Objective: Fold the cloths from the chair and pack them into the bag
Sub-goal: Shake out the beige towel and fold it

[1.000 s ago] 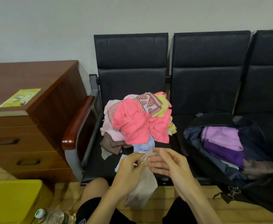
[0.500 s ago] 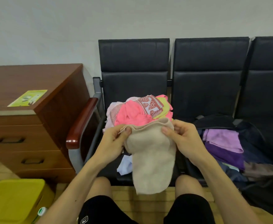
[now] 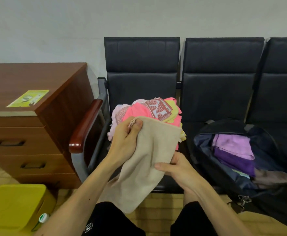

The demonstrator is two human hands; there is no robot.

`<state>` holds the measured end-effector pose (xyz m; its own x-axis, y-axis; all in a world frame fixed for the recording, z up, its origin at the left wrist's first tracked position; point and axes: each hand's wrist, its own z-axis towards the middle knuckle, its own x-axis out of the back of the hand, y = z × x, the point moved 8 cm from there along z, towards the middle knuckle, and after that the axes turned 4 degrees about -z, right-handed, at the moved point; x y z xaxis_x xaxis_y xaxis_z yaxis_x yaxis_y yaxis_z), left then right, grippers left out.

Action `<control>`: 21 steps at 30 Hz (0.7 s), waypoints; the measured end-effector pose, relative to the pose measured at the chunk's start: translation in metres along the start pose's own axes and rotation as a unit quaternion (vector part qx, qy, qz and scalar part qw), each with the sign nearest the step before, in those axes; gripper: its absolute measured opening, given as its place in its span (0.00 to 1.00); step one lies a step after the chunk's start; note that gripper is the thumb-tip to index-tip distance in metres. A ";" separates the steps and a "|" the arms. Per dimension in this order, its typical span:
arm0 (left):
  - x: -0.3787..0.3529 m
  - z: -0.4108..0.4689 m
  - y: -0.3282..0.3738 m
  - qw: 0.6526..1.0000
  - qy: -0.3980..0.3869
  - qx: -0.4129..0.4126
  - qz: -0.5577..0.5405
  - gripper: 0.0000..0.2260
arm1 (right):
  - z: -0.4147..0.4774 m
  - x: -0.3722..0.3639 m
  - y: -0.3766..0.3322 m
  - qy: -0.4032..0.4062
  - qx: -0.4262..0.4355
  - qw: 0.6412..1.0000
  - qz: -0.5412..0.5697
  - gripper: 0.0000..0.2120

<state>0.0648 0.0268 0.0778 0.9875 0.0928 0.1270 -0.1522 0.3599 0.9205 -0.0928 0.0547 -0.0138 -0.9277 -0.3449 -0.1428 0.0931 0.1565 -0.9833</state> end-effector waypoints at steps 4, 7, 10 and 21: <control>0.004 0.002 -0.011 0.999 -0.003 0.032 0.010 0.11 | -0.003 -0.016 0.018 -0.035 -0.049 0.994 0.093 0.23; 0.010 0.005 -0.021 0.997 -0.010 0.071 -0.010 0.13 | -0.006 -0.028 0.023 -0.073 -0.065 0.991 0.087 0.23; 0.016 0.004 -0.042 0.987 -0.047 0.156 -0.015 0.16 | -0.003 -0.026 0.023 -0.069 -0.080 0.990 0.096 0.23; -0.018 -0.045 -0.085 0.793 -0.123 0.371 -0.468 0.33 | 0.005 -0.005 -0.012 0.004 -0.075 0.986 0.148 0.19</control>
<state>0.0583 0.0358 -0.0196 0.6456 -0.1088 -0.7559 0.6271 -0.4893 0.6061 -0.0870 0.0497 -0.0014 -0.8709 -0.2555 -0.4198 0.3068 0.3846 -0.8706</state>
